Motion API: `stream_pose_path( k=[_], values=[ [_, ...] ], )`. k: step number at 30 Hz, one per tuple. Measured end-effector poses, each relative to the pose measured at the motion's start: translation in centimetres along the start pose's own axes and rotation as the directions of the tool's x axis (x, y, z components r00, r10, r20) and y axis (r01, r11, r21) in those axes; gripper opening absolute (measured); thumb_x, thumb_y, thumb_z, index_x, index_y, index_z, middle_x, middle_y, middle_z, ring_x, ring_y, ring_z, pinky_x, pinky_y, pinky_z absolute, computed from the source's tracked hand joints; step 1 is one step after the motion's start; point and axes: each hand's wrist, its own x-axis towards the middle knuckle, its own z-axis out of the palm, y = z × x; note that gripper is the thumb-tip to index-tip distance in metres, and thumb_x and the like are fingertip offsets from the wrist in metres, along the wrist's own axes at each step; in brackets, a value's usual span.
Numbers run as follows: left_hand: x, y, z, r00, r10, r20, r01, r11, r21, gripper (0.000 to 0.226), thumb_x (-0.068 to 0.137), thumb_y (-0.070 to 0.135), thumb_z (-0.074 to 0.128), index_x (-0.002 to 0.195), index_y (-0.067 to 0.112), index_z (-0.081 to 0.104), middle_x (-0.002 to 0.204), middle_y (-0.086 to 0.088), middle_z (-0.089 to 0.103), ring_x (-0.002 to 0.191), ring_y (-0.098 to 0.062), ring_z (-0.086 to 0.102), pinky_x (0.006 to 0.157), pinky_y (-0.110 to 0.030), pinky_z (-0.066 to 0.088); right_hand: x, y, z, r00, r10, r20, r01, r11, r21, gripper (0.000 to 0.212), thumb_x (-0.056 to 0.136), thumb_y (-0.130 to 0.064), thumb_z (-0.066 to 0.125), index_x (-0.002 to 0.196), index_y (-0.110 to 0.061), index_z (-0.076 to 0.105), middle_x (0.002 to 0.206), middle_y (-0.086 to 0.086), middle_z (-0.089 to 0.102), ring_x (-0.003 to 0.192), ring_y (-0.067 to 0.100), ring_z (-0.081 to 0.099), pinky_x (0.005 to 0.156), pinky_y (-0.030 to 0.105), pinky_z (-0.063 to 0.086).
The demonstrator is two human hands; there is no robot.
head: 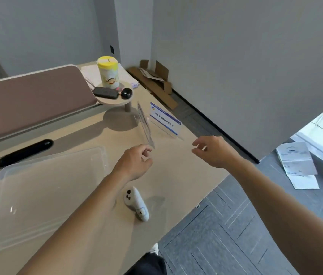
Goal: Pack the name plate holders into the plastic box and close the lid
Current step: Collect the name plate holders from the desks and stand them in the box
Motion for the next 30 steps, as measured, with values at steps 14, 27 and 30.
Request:
stream_pose_path(
  k=[14,27,30],
  values=[
    [16.0,3.9,6.0,0.972,-0.229,-0.055,0.221,0.968,-0.115,0.044,0.089,0.032,0.063,0.132,0.028,0.052,0.113,0.008,0.058,0.093,-0.015,0.06,0.088,-0.033,0.049,22.2,8.4,-5.1,0.952,-0.172,0.252,0.203,0.974,-0.104,0.029,0.095,-0.037,0.06,0.117,-0.02,0.068,0.109,-0.001,0.07,0.098,0.017,0.064,0.09,0.033,0.053],
    [26.0,8.7,12.8,0.875,-0.442,-0.2,0.414,0.895,-0.166,0.086,0.081,0.043,0.075,0.15,0.039,0.024,0.147,-0.005,0.039,0.129,-0.022,0.046,0.092,-0.026,0.037,39.8,8.5,-3.8,0.732,-0.475,0.489,0.521,0.852,0.048,0.048,0.096,-0.042,0.058,0.139,-0.022,0.051,0.131,0.005,0.061,0.11,0.019,0.058,0.089,0.028,0.044],
    [27.1,8.3,14.5,0.872,-0.45,-0.193,0.422,0.89,-0.171,0.092,0.077,0.048,0.078,0.149,0.046,0.021,0.146,-0.004,0.038,0.119,-0.016,0.049,0.084,-0.02,0.039,41.8,6.9,-1.7,0.695,-0.499,0.518,0.559,0.828,0.047,0.069,0.094,-0.042,0.062,0.152,-0.018,0.032,0.147,0.011,0.049,0.128,0.027,0.051,0.102,0.036,0.042]
  ],
)
